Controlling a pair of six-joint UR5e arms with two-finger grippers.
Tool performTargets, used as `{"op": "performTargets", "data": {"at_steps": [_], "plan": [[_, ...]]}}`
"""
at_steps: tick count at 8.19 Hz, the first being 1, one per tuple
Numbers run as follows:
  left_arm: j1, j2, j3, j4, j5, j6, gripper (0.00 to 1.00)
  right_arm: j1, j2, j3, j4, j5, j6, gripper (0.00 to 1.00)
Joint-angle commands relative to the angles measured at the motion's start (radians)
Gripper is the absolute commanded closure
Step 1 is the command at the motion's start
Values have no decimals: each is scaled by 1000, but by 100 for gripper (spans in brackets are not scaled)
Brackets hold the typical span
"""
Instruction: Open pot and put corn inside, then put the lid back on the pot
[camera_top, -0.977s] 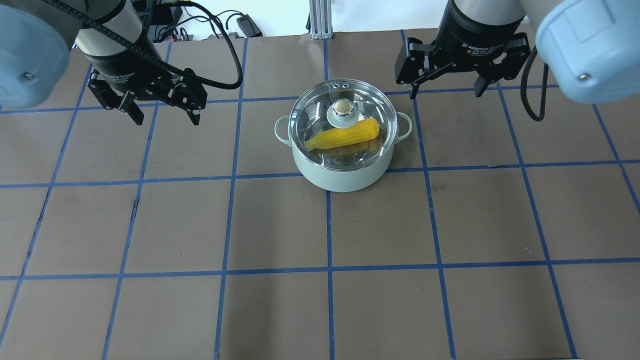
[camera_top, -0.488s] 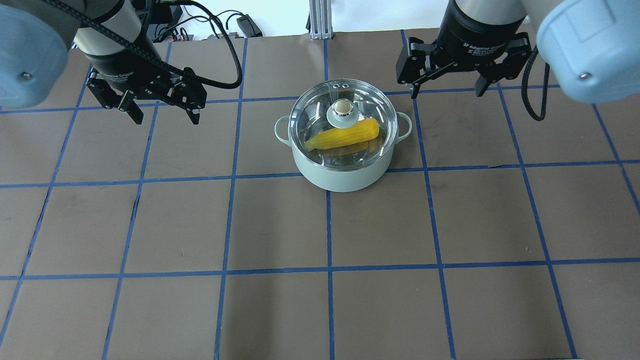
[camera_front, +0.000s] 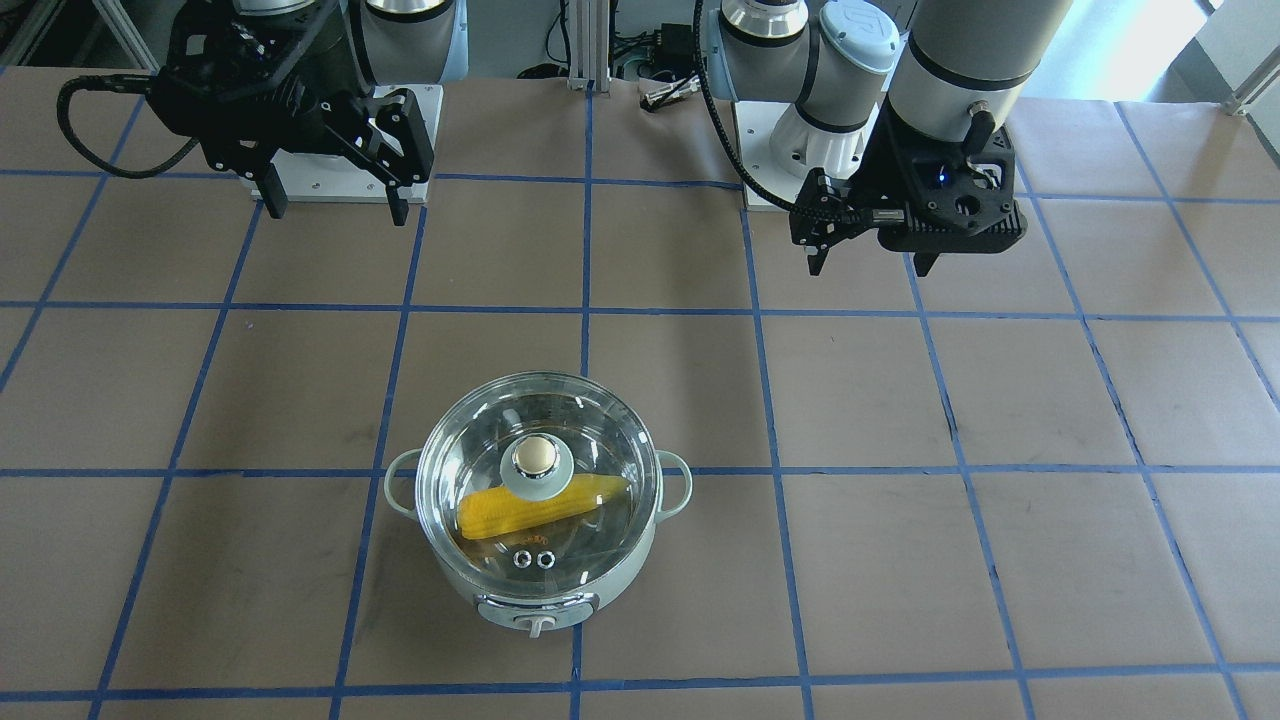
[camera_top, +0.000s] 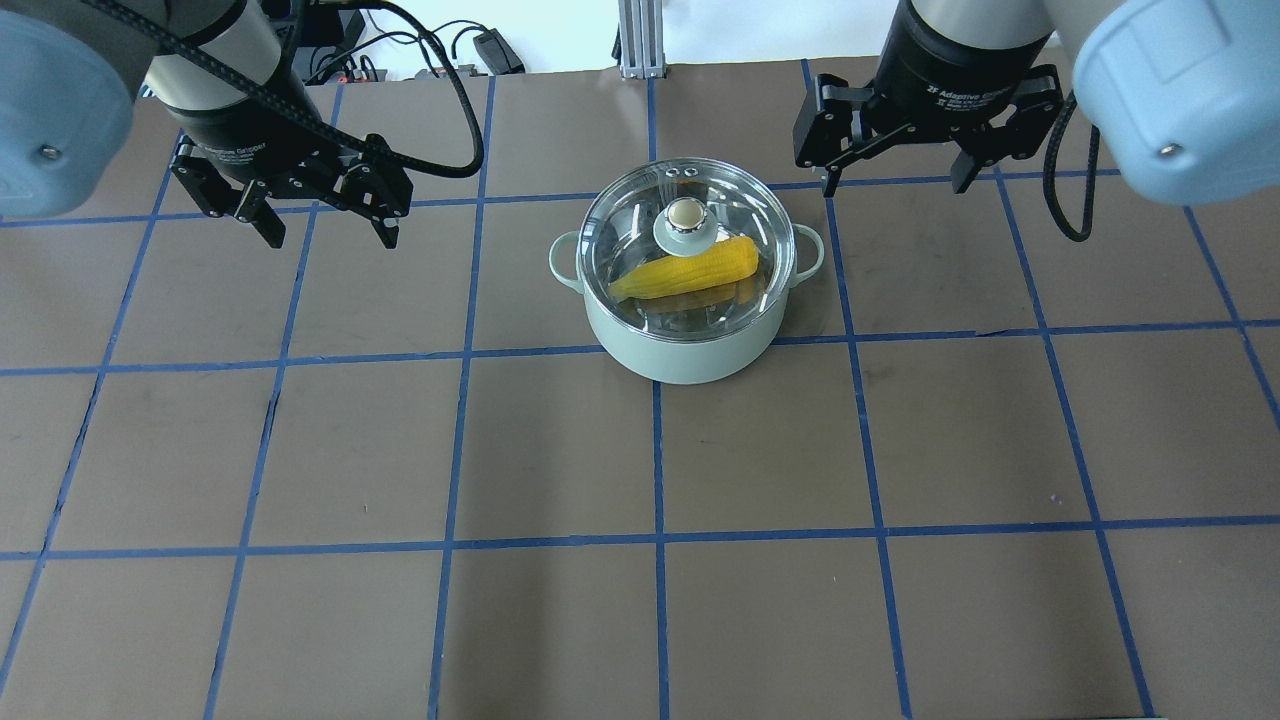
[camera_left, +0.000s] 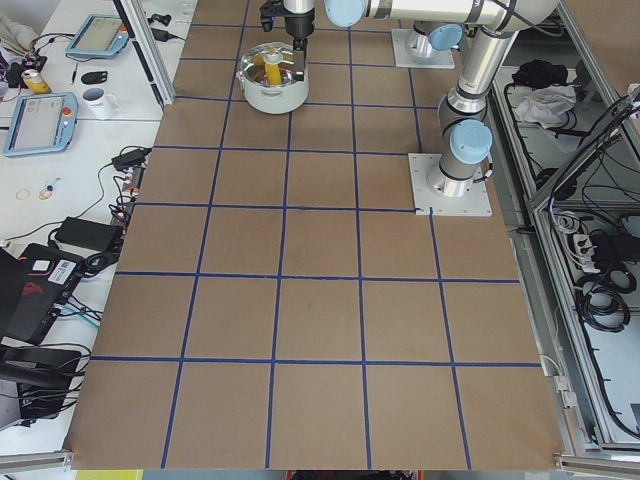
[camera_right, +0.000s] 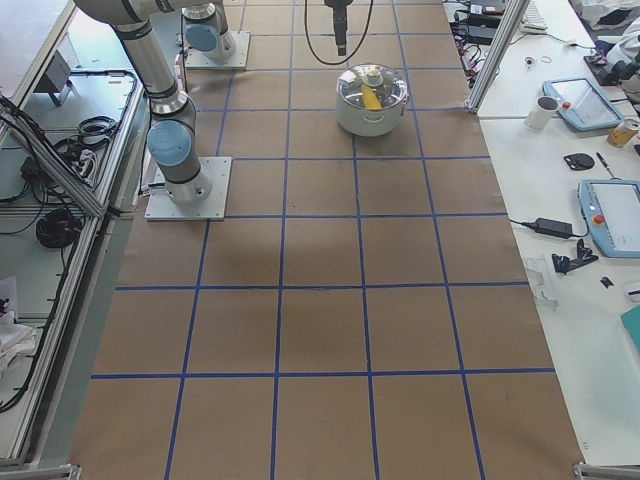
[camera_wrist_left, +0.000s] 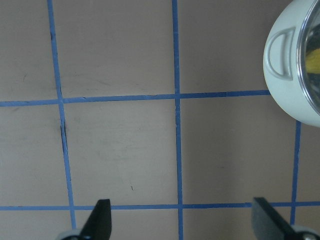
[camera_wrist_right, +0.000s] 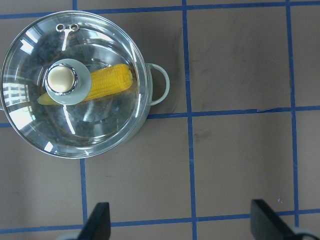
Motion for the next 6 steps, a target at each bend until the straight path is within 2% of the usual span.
{"op": "performTargets", "data": {"at_steps": [1, 6], "plan": [[0, 0, 0, 1, 1, 0, 0, 1, -3, 2, 2, -2, 2, 0], [0, -14, 0, 8, -1, 0, 0, 1, -3, 6, 1, 0, 2, 0]]}}
